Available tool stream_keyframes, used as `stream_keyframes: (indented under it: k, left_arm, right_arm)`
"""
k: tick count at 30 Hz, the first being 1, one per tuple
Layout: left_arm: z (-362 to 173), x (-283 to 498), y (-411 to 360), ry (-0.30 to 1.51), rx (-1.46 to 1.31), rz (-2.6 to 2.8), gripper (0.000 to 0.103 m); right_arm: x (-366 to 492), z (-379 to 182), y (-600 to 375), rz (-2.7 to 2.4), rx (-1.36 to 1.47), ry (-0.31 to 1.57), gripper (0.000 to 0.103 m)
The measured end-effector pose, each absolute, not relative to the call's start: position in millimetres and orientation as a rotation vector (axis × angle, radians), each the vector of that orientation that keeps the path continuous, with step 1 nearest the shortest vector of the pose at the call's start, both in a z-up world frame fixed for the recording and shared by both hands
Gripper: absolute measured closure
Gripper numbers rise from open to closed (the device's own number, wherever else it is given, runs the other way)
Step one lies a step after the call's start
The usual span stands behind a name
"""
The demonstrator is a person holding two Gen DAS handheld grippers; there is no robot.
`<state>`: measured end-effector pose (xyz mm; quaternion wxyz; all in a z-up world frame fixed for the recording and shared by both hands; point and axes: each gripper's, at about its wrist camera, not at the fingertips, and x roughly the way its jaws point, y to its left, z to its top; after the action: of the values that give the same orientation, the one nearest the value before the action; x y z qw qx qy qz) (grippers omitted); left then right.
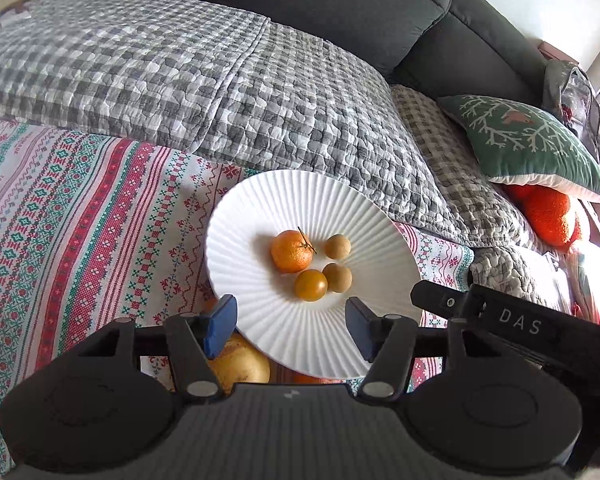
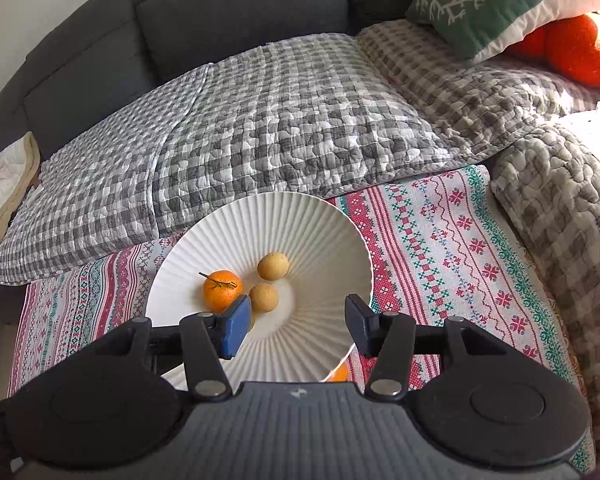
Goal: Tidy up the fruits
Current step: 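Grasp a small yellow fruit with the left gripper while the right grasps a red-orange fruit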
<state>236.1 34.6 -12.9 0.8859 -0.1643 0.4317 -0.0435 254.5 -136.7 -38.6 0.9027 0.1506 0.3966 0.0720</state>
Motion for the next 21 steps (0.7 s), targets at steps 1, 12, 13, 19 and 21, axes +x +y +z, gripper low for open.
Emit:
stream_keyframes:
  k: [1,12,13,19,21]
  left_arm:
    - [-9,231,36,0.889,-0.323,-0.084,0.039]
    - [-13,180,84,0.947,-0.348,-0.030,0.023]
    - [-19,179,87,0.964,-0.382,-0.047,0.023]
    - [-63,186,95,1.095,-0.529,-0.102,0.050]
    - [-74,187,98,1.121,-0.586,-0.114,0.057]
  right_arm:
    - [249,-37,-140,0.153,0.317,0.815,0.055]
    - [206,-80,-143,0.228,0.339,1.028,0.062]
    - [205,-83,-141,0.236,0.346,1.035,0.063]
    - [208,-104,-130,0.237,0.403,1.088,0.068]
    - [211,-108,-128,0.228,0.409,1.099,0.069]
